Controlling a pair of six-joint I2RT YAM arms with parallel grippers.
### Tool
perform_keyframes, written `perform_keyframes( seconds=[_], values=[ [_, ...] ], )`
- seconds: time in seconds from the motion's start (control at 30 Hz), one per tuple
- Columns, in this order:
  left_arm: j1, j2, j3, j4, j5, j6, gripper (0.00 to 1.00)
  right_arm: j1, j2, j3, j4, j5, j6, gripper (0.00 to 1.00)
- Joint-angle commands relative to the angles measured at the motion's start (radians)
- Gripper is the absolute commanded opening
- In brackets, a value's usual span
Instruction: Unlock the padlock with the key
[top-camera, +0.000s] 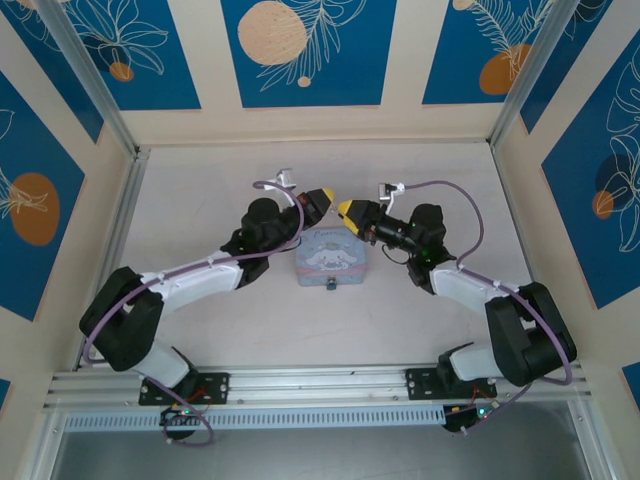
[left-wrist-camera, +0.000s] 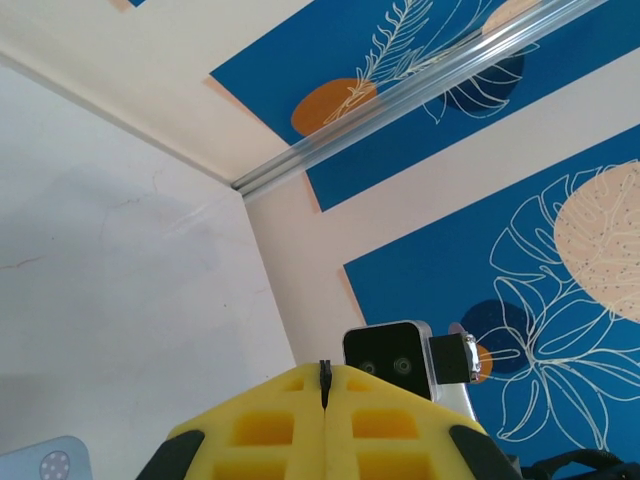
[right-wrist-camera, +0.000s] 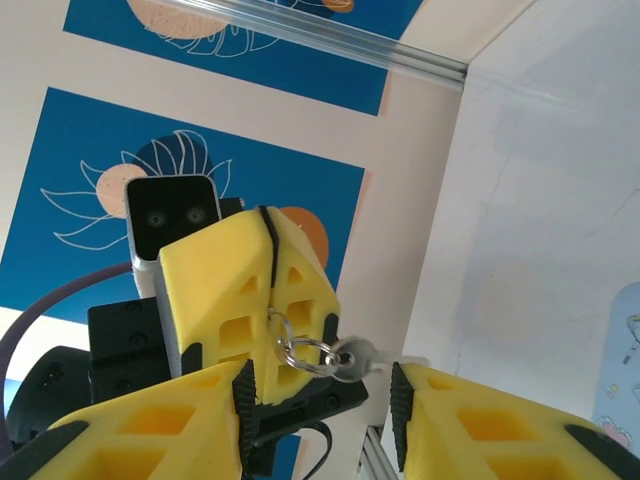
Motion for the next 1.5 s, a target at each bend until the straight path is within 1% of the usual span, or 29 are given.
perform_keyframes(
  seconds=[0.0,0.47,1.0,1.03,1.07,1.1,1.13,1.17,1.27,1.47],
  values=[
    [-0.009,0.005,0.006,0.063,-0.023,-0.018,0.0,0.012,0.015,0.035,0.075,0.02,0.019,0.42],
    [-0.016,0.024,-0.021,0.123,-0.047,-0.065,0.0,0.034,0.093,0.041,0.215,0.057,0.082,0.32],
    [-0.025,0.035,-0.025,0.132,-0.05,-0.072,0.0,0.037,0.118,0.066,0.224,0.061,0.087,0.34],
    [-0.025,0.033,-0.025,0.131,-0.05,-0.072,0.0,0.035,0.116,0.065,0.217,0.064,0.084,0.36],
    [-0.025,0.032,-0.026,0.132,-0.051,-0.072,0.0,0.032,0.116,0.06,0.207,0.066,0.077,0.42],
    [-0.025,0.03,-0.025,0.13,-0.051,-0.071,0.0,0.028,0.112,0.057,0.196,0.068,0.071,0.51],
    [-0.026,0.028,-0.025,0.129,-0.051,-0.07,0.0,0.023,0.11,0.055,0.186,0.069,0.066,0.57],
    [-0.027,0.027,-0.025,0.128,-0.051,-0.07,0.0,0.018,0.107,0.049,0.179,0.072,0.064,0.6],
    [-0.027,0.024,-0.024,0.122,-0.051,-0.07,0.0,0.003,0.11,0.038,0.191,0.073,0.071,0.61],
    [-0.029,0.025,-0.025,0.121,-0.05,-0.07,0.0,0.0,0.112,0.063,0.19,0.06,0.066,0.55]
  ],
)
